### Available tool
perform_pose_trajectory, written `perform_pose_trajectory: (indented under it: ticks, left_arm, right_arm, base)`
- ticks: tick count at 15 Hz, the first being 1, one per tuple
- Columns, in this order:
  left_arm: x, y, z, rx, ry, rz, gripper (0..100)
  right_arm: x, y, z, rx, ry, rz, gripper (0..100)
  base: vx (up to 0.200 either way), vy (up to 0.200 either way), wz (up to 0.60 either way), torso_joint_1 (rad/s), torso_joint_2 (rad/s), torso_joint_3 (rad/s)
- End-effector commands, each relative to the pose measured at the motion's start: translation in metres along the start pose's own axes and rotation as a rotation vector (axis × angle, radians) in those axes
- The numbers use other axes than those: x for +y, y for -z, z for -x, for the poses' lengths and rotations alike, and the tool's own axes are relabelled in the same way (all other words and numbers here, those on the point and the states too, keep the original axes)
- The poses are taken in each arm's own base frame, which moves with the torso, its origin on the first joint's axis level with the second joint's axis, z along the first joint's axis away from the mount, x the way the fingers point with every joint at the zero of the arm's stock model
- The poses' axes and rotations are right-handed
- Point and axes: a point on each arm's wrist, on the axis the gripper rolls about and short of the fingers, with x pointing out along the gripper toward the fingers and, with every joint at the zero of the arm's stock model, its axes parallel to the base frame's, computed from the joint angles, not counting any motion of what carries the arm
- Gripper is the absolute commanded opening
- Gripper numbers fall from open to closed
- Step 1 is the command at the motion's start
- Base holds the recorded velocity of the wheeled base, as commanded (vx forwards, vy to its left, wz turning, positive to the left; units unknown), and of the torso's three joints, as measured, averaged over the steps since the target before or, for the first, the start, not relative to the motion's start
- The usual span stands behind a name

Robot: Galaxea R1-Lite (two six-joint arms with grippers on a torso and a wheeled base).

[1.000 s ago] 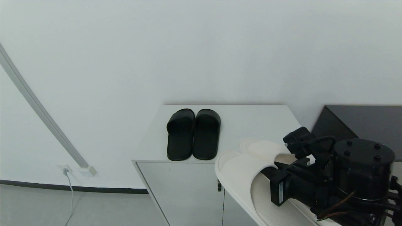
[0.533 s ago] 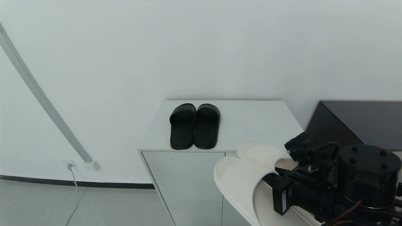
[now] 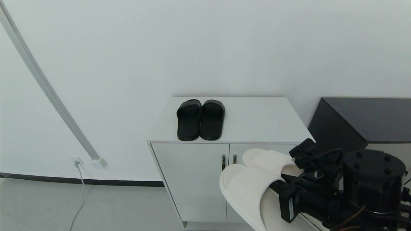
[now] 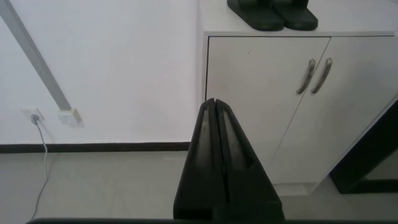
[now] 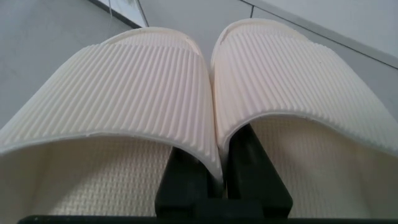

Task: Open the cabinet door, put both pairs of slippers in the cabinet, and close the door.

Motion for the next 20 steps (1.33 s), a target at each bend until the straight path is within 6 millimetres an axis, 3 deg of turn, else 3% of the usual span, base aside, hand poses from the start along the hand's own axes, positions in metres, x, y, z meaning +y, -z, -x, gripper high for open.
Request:
perform_pose_trajectory:
  ticks: [1,13,14,20]
  left_arm:
    - [0.000,0.000,0.000,0.001,0.000,0.001,0]
    - [0.000,0.000,0.000,0.001,0.000,-0.007,0]
    - [0.000,0.000,0.000,0.001,0.001,-0.016,100]
    - [0.000,0.000,0.000,0.001,0.001,-0.016,100]
  right_arm:
    - [0.001,0.004,-0.007,0.021,0.001,0.004,0]
    - [0.003,0.007,-0.007,-0.002,-0.004,0.001,0]
    - [0.002,0.009,-0.007,0.004,-0.003,0.002,0]
    - [0.000,0.016,0.004,0.017,0.004,0.005,0]
  base:
    - [0.000,0.000,0.00,0.000,0.00,0.000]
    - [0.000,0.000,0.00,-0.008,0.02,0.010]
    - [0.000,0.000,0.00,-0.134,0.31,0.178]
    - [0.000,0.000,0.00,-0.172,0.40,0.226]
